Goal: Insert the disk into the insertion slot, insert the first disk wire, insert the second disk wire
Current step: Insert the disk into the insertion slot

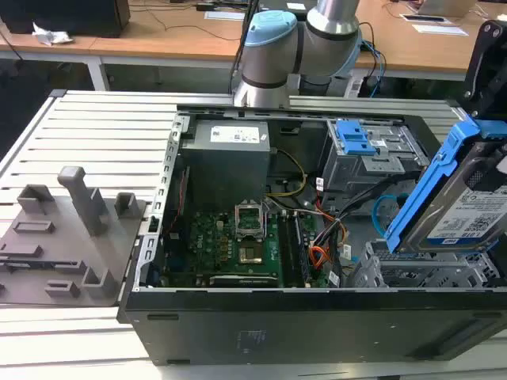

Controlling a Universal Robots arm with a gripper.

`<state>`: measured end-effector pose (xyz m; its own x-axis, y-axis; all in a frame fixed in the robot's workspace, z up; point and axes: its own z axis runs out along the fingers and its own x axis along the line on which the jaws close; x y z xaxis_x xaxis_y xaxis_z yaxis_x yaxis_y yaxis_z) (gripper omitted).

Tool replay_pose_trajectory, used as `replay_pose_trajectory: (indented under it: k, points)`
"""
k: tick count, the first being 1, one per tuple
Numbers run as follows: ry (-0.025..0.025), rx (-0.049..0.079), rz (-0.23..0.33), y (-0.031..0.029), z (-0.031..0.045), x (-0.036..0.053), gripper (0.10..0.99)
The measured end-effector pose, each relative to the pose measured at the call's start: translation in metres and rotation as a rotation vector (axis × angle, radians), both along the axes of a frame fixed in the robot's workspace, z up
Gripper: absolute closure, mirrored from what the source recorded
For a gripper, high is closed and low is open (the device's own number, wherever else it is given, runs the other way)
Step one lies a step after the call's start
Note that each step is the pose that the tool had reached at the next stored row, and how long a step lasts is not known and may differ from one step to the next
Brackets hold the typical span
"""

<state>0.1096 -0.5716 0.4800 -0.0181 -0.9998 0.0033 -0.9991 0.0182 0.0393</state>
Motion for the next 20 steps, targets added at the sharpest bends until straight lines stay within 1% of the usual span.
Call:
replay_pose_trajectory:
  k: [2,5,7,9,11,12,13,15,17,19,20]
  points:
    - [0.0,0.0,0.0,0.0,-0.0025,0.0,0.722]
    - [0.0,0.0,0.0,0.0,-0.0098,0.0,0.722]
    - [0.0,0.0,0.0,0.0,-0.0133,0.0,0.722]
    - [0.0,0.0,0.0,0.0,-0.0179,0.0,0.722]
    - [0.0,0.0,0.0,0.0006,-0.0253,0.0006,0.722]
    - [0.0,0.0,0.0,0.0033,-0.0265,0.0023,0.722]
    - [0.0,0.0,0.0,0.0076,-0.0273,0.0038,0.722]
    - [0.0,0.0,0.0,0.0113,-0.028,0.0046,0.722]
    - [0.0,0.0,0.0,0.0164,-0.0301,0.0061,0.722]
    - [0.0,0.0,0.0,0.0176,-0.0339,0.0062,0.722]
    - [0.0,0.0,0.0,0.0179,-0.0381,0.0065,0.722]
